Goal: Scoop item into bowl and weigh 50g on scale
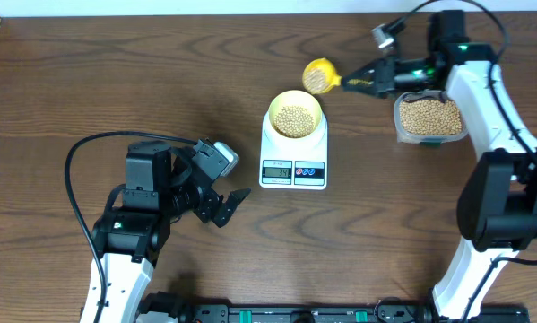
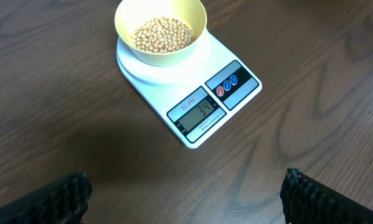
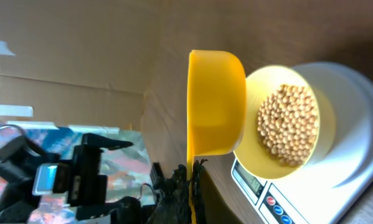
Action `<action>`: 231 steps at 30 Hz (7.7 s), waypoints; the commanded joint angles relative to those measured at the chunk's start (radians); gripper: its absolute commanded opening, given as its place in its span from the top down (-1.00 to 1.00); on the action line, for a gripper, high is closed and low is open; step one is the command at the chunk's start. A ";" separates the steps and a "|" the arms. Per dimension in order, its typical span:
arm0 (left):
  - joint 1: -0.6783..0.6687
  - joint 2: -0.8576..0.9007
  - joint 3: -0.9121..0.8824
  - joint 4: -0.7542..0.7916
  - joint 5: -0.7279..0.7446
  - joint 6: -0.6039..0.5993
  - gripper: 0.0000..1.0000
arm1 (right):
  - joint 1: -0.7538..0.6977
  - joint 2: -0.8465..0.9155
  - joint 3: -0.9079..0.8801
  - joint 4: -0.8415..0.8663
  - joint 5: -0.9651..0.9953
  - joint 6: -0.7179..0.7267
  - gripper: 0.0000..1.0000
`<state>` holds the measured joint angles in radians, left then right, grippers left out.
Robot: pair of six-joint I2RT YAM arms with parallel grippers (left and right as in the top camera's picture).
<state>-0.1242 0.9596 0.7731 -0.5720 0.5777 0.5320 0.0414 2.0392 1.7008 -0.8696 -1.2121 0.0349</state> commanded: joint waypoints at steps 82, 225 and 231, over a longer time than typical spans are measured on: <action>0.006 0.002 0.010 0.002 0.014 0.006 -0.98 | 0.460 -0.031 0.283 -0.275 1.081 -0.117 0.98; 0.006 0.002 0.010 0.002 0.013 0.006 -0.98 | 0.473 0.090 0.231 -0.239 1.089 -0.294 0.98; 0.006 0.002 0.010 0.002 0.013 0.006 -0.98 | 0.499 0.090 0.231 -0.240 1.084 -0.294 0.98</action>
<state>-0.1242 0.9596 0.7731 -0.5720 0.5777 0.5320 0.5198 2.1201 1.9400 -1.1076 -0.1299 -0.2470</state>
